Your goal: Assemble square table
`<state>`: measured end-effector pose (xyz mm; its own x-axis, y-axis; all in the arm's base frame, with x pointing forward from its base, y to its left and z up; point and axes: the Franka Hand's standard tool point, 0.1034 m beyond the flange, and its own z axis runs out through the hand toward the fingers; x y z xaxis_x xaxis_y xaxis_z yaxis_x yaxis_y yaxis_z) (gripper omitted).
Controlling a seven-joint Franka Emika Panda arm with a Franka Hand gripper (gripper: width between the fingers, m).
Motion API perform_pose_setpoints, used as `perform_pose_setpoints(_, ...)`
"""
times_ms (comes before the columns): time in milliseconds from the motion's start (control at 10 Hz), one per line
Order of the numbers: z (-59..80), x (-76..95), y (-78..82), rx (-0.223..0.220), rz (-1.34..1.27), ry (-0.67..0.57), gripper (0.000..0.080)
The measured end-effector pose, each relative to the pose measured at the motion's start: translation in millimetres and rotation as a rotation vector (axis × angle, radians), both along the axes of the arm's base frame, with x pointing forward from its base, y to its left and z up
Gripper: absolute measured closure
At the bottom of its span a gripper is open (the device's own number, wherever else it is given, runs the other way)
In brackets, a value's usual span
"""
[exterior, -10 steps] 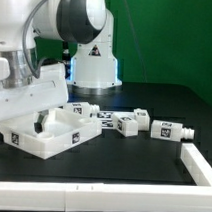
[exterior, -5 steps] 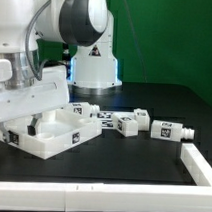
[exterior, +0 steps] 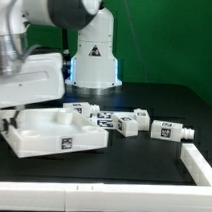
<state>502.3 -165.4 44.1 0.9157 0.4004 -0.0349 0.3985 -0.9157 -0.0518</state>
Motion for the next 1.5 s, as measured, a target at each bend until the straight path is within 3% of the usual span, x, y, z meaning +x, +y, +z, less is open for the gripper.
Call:
perform_pose_setpoints(400, -1.7, 24.9, 61.1, -0.025, -0.171, 0.031, 0.0748)
perform_pose_setpoints(500, -0.7, 34.0, 63.1, -0.023, -0.162, 0.034, 0.0748)
perform_pose_setpoints(1000, -5.5, 31.0, 61.0, -0.024, -0.169, 0.042, 0.0748)
perform_pose_setpoints(1300, -10.2, 71.2, 88.7, -0.027, -0.353, 0.035, 0.0748)
perform_pose_setpoints(1500, -17.0, 71.0, 111.6, -0.037, -0.454, 0.049, 0.0748)
